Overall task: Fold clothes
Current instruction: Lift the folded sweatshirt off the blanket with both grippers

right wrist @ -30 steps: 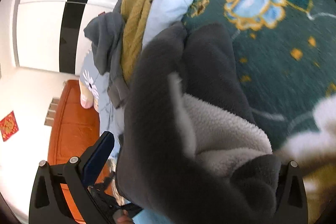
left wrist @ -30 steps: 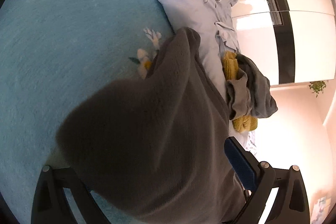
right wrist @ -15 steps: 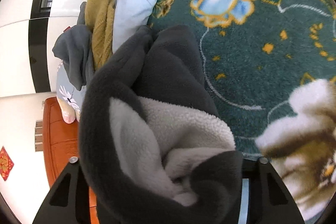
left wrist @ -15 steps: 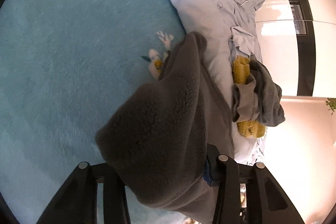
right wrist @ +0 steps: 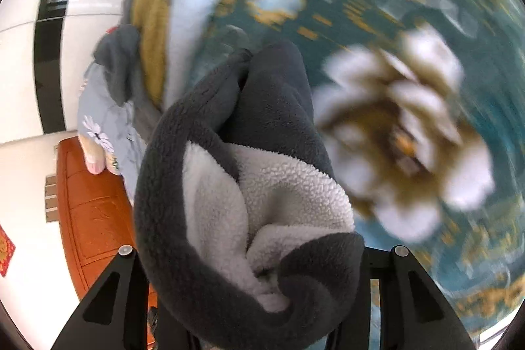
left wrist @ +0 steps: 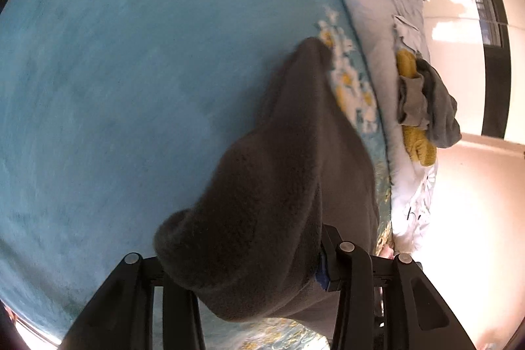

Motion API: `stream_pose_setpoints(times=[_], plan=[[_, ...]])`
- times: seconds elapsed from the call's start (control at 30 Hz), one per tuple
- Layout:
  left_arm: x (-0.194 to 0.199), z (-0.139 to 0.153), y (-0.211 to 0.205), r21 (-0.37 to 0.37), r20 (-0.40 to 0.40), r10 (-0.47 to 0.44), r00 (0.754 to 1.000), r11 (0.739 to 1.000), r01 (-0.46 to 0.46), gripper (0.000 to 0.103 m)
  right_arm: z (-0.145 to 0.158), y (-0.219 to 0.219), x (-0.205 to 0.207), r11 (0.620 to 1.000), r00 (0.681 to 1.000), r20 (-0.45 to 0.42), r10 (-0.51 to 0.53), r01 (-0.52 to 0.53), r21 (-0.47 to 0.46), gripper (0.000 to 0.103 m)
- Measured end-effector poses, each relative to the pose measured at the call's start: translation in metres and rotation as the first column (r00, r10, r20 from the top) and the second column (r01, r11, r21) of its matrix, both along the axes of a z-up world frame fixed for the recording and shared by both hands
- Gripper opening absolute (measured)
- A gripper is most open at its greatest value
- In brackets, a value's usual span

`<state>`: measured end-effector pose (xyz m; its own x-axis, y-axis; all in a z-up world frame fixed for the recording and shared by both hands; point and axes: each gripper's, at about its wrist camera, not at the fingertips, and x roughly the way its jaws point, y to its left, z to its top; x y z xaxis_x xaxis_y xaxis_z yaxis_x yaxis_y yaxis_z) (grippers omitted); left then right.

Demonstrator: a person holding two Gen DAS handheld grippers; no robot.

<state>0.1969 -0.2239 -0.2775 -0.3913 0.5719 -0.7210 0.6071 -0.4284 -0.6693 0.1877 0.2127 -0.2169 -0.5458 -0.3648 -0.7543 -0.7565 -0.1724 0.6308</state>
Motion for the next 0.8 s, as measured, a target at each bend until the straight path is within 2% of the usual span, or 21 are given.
stream_pose_setpoints(times=[0.1, 0.13, 0.37, 0.43, 0.5, 0.67, 0.8], plan=[[-0.004, -0.002, 0.001, -0.008, -0.025, -0.005, 1.0, 1.0, 0.005, 0.049, -0.009, -0.004, 0.016, 0.998, 0.999, 0.008, -0.053, 0.053, -0.034, 0.046], [-0.007, -0.003, 0.002, -0.015, -0.03, -0.018, 0.999, 1.0, 0.018, 0.053, -0.011, -0.006, 0.019, 0.997, 0.998, 0.006, -0.069, 0.069, -0.043, 0.046], [-0.005, -0.021, 0.005, 0.02, -0.025, -0.012, 1.0, 1.0, 0.013, 0.077, -0.012, -0.001, -0.002, 1.0, 1.0, -0.017, 0.001, 0.0, 0.003, 0.05], [-0.003, -0.026, 0.004, 0.04, -0.025, 0.005, 1.0, 0.999, -0.004, 0.077, -0.015, -0.003, 0.001, 1.0, 1.0, -0.015, 0.001, -0.001, 0.002, 0.051], [-0.006, -0.024, 0.005, 0.034, -0.026, -0.009, 1.0, 0.999, 0.01, 0.077, -0.02, -0.004, 0.007, 1.0, 1.0, -0.013, -0.017, 0.017, -0.01, 0.053], [-0.011, -0.005, 0.006, -0.004, 0.005, -0.042, 0.999, 0.999, 0.042, 0.055, -0.016, -0.006, 0.009, 0.998, 0.998, 0.023, -0.051, 0.051, -0.023, 0.05], [-0.024, 0.024, 0.01, -0.019, 0.031, -0.067, 0.997, 0.998, 0.068, 0.047, -0.001, -0.005, 0.003, 0.998, 0.996, 0.058, -0.061, 0.063, -0.027, 0.047]])
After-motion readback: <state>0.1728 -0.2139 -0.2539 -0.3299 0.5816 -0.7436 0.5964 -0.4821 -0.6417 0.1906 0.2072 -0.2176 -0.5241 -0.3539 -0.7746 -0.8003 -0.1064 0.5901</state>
